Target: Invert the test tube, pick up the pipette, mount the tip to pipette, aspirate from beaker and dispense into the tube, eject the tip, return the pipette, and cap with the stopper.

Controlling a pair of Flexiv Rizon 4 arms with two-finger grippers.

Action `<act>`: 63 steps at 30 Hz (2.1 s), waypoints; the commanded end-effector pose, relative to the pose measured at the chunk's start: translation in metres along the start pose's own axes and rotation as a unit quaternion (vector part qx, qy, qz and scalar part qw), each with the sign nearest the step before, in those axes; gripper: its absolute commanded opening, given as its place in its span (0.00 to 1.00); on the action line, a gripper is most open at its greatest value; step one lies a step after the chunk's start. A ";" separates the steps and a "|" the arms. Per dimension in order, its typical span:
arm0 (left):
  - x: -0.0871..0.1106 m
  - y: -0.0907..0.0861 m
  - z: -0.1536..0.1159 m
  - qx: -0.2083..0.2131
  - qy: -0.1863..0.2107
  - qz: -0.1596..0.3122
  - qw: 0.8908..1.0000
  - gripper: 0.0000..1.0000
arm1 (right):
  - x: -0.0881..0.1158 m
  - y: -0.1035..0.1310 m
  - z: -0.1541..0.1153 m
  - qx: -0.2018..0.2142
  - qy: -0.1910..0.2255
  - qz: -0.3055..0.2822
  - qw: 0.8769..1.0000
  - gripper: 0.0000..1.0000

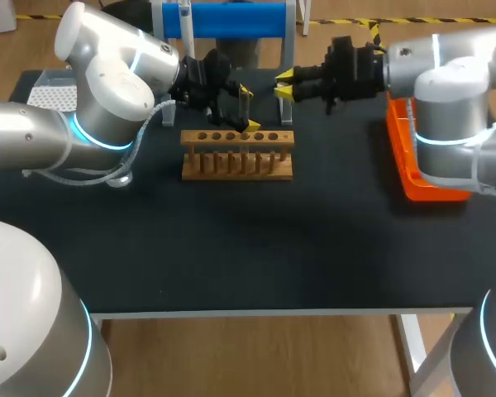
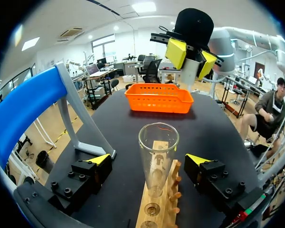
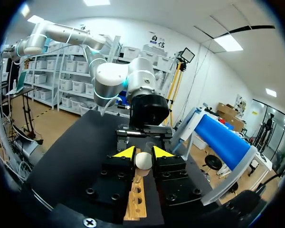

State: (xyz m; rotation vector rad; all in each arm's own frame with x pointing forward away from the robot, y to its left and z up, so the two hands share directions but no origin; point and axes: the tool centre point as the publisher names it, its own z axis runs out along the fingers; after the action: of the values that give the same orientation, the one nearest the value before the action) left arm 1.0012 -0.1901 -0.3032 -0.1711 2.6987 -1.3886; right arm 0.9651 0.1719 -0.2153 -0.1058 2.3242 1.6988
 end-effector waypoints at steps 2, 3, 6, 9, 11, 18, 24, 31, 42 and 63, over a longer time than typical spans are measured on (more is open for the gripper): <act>-0.001 0.000 0.000 0.000 0.001 0.000 1.000 1.00 | -0.007 0.004 0.015 0.001 0.010 -0.002 1.000 0.00; -0.001 0.000 0.000 0.000 0.001 0.000 1.000 1.00 | -0.008 0.005 0.018 0.001 0.013 -0.003 1.000 0.00; -0.001 0.000 0.000 0.000 0.001 0.000 1.000 1.00 | -0.009 0.007 0.024 0.003 0.019 -0.007 1.000 0.00; -0.001 0.000 0.000 0.000 0.001 0.000 1.000 1.00 | -0.010 0.009 0.031 0.005 0.025 -0.009 1.000 0.00; -0.001 0.000 0.000 0.000 0.001 0.000 1.000 1.00 | -0.011 0.010 0.035 0.007 0.027 -0.010 1.000 0.00; -0.001 0.000 0.000 0.000 0.001 0.000 1.000 1.00 | -0.015 0.013 0.046 0.013 0.038 -0.012 0.999 0.00; -0.001 0.000 0.000 0.000 0.001 0.000 1.000 1.00 | -0.017 0.014 0.051 0.019 0.045 -0.012 0.999 0.00; -0.001 0.000 0.000 0.000 0.001 0.000 1.000 1.00 | -0.018 0.015 0.055 0.023 0.050 -0.009 0.998 0.00; -0.001 0.000 0.000 0.000 0.001 0.000 1.000 1.00 | -0.016 0.012 0.061 0.030 0.055 -0.007 0.998 0.00; -0.001 0.000 0.000 0.000 0.001 0.000 1.000 1.00 | -0.015 0.005 0.068 0.037 0.058 -0.003 0.998 0.00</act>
State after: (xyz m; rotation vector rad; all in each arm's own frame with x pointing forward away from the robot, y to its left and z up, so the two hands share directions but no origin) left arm 1.0012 -0.1901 -0.3032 -0.1711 2.6988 -1.3887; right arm 0.9874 0.2354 -0.2239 -0.1959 2.4616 1.6401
